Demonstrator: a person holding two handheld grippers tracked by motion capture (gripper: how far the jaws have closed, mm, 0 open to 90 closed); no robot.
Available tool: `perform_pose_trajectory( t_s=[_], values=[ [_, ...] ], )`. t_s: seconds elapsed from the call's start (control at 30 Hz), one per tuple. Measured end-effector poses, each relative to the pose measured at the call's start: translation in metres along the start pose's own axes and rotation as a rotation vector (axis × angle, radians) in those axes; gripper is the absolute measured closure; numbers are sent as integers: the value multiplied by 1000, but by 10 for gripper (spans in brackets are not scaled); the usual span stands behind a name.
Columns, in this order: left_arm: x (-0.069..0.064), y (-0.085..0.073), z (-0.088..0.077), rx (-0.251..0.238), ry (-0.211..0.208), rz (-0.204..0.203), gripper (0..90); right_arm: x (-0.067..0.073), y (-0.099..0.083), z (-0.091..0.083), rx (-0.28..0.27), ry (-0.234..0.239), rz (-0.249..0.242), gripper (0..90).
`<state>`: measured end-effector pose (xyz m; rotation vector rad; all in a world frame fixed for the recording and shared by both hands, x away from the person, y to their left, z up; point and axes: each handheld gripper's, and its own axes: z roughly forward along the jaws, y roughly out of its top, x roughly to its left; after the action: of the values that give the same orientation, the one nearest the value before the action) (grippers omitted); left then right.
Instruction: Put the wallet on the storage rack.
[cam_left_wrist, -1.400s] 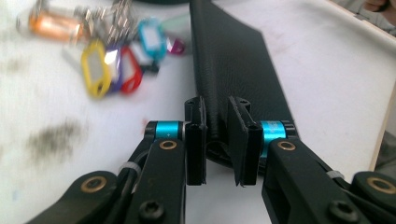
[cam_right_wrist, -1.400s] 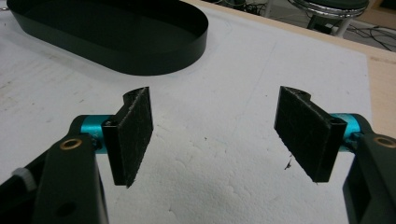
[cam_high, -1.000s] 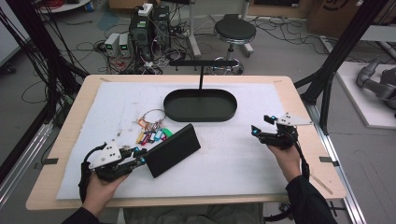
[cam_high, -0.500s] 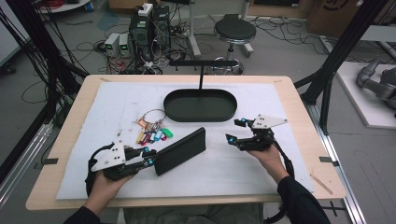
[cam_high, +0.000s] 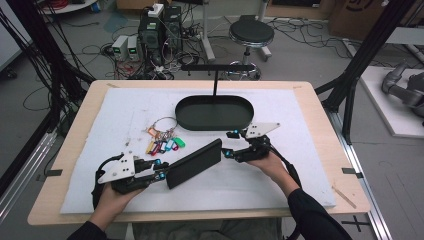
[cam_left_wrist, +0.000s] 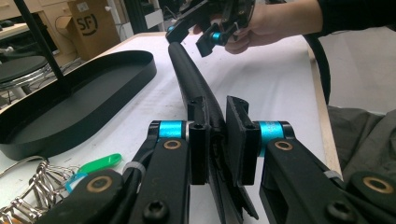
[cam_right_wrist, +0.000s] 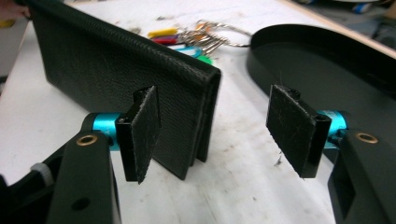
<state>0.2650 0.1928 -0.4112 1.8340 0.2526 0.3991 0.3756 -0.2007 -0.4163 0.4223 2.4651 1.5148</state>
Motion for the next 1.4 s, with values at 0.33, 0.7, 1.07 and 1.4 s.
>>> perform_pose_trajectory(
  t_s=[0.33,0.7,1.07,1.4],
  values=[
    [3,-2,-3,9,19,-5,792,6,4,25,76,68,-100,527],
    [12,11,11,-19,44,3,786,16,13,-31,4,-4,-163,716],
    [18,18,77,42,-19,17,777,15,-28,-75,23,-119,-94,721],
    [18,11,90,71,22,-72,443,16,-41,-80,60,-127,-40,724]
  ],
)
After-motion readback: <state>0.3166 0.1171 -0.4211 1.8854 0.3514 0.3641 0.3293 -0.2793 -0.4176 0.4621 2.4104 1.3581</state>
